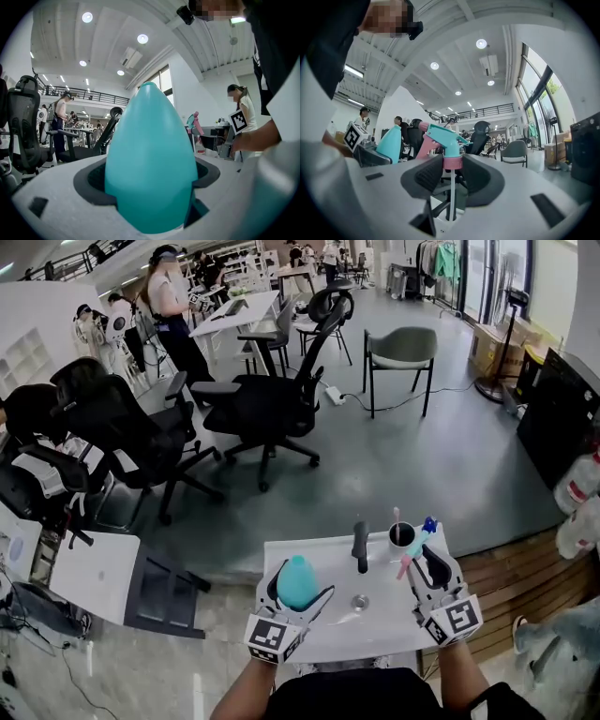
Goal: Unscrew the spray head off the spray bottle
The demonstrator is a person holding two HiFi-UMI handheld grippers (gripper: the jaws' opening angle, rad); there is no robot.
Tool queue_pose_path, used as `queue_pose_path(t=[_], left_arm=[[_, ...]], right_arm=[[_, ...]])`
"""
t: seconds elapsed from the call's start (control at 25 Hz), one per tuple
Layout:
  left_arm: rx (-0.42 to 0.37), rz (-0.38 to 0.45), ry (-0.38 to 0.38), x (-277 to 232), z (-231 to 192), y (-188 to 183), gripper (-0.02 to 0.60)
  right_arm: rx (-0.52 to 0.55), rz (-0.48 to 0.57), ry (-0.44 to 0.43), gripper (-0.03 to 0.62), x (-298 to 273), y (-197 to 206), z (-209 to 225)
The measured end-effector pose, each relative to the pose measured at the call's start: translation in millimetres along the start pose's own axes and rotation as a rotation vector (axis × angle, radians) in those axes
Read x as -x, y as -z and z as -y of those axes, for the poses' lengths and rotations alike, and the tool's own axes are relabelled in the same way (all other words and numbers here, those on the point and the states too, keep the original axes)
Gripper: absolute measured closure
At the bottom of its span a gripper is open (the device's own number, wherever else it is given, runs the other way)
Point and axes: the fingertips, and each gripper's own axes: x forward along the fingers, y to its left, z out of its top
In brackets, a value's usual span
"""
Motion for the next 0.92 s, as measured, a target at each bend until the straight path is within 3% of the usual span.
queue_pose_path(t=[0.92], left_arm=[[-0.015, 0.023, -0.022, 1.4, -1.5, -2.8, 0.120]], right_arm=[[-0.057, 0.064, -0.032, 0.457, -5.2, -22.6, -11.6]])
